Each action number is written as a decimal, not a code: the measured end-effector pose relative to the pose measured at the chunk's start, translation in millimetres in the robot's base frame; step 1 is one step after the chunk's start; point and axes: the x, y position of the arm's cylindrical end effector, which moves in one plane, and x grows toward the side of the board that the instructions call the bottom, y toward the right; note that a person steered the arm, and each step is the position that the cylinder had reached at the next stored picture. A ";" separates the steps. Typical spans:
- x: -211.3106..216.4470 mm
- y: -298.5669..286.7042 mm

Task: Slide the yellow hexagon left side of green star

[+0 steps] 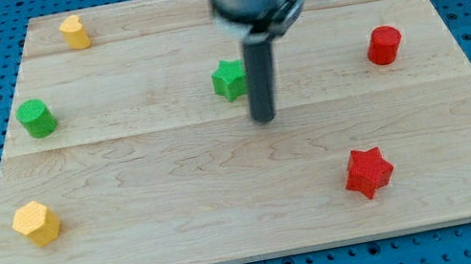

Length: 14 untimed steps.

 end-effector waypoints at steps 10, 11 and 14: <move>12.7 -133.8; -24.2 -127.3; -27.2 -83.1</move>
